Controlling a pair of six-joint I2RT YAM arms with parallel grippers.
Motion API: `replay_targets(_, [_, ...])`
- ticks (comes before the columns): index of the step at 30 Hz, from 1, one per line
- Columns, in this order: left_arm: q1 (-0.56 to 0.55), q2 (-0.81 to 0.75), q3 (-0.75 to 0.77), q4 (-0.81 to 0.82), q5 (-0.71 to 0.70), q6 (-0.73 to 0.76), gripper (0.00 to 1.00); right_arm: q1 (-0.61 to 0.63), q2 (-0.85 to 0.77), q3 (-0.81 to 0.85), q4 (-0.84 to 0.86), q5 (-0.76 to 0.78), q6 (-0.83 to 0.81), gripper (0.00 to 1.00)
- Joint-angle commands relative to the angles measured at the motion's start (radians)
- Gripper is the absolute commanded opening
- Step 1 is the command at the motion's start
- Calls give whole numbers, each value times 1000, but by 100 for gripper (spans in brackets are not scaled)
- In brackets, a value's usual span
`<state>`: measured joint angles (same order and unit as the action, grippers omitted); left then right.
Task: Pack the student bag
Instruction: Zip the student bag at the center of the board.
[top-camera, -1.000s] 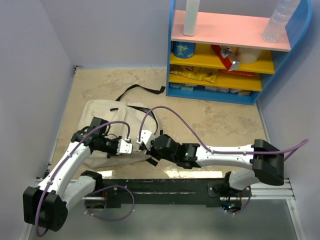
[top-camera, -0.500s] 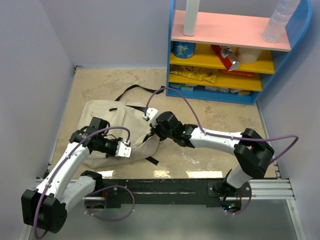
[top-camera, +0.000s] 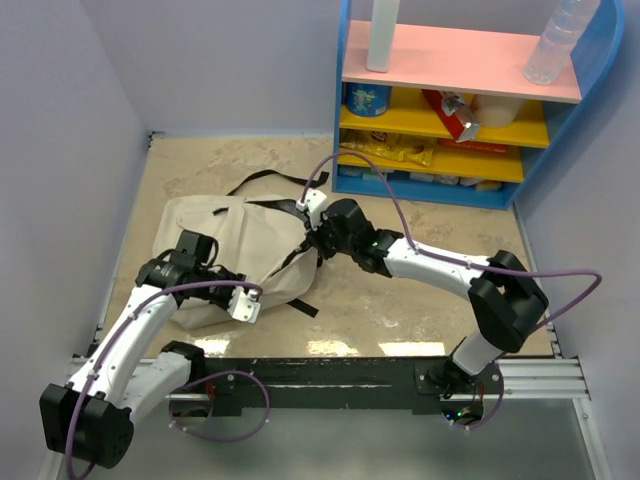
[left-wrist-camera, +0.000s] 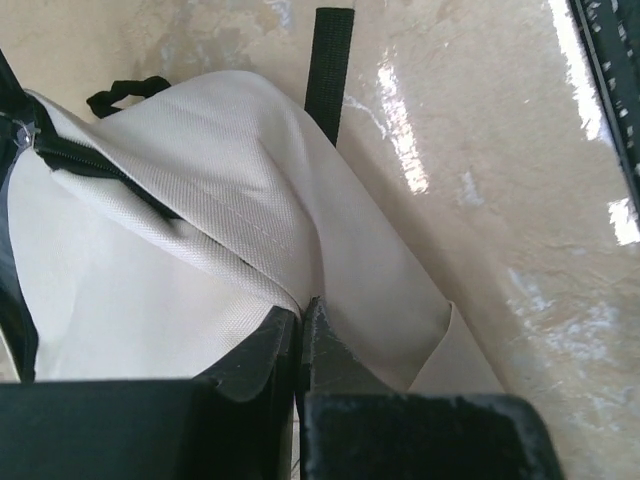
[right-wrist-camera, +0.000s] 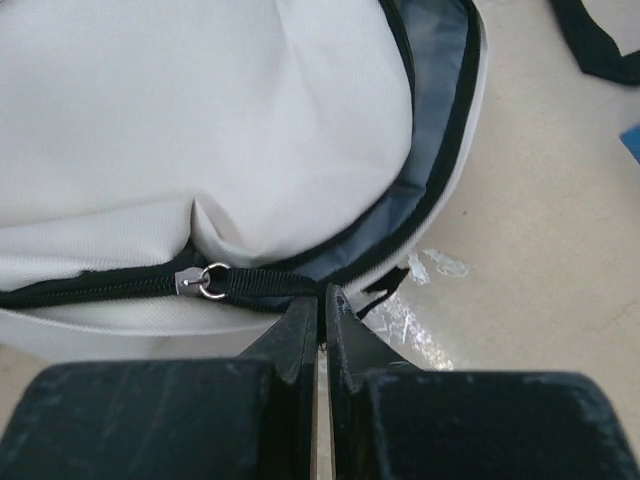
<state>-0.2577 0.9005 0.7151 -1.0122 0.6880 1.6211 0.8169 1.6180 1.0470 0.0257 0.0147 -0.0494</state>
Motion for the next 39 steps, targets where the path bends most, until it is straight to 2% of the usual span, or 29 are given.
replay_targets(1, [-2, 17, -29, -149, -103, 106, 0, -134, -168, -71, 31, 284, 31, 0])
replay_targets(5, [-29, 109, 15, -121, -67, 187, 0, -122, -311, -195, 3, 212, 117, 0])
replay_targets(7, [-86, 159, 81, -137, -53, 206, 0, -104, -354, -229, -23, 211, 135, 0])
replay_targets(9, [-179, 236, 128, -143, -67, 182, 0, -76, -408, -265, -70, 208, 160, 0])
replay_targets(12, [-256, 279, 179, -111, -93, 99, 2, -36, -447, -294, -101, 177, 196, 0])
replay_targets(13, [-258, 287, 207, -102, -55, 35, 19, -22, -452, -297, -105, 174, 201, 0])
replay_targets(16, [-256, 298, 253, -75, 8, -135, 49, 36, -454, -303, -121, 163, 210, 0])
replay_targets(17, [-255, 273, 256, -72, 24, -170, 70, 53, -448, -295, -133, 157, 220, 0])
replay_targets(18, [-256, 262, 270, -78, 44, -188, 100, 59, -443, -291, -138, 146, 223, 0])
replay_targets(21, [-258, 256, 311, -121, 174, -281, 100, 74, -438, -280, -161, 130, 233, 0])
replay_targets(23, [-264, 256, 313, 7, 229, -493, 100, 86, -454, -281, -168, 126, 244, 0])
replay_targets(24, [-270, 261, 296, 91, 220, -612, 100, 88, -460, -283, -176, 129, 247, 0])
replay_targets(25, [-276, 265, 284, 242, 178, -800, 100, 90, -464, -283, -181, 130, 250, 0])
replay_targets(29, [-350, 311, 261, 404, 59, -1002, 100, 93, -487, -283, -205, 143, 261, 0])
replay_targets(32, [-371, 330, 228, 494, -17, -1093, 100, 93, -484, -278, -214, 165, 260, 0])
replay_targets(39, [-419, 353, 184, 629, -79, -1233, 100, 93, -468, -257, -213, 179, 255, 0])
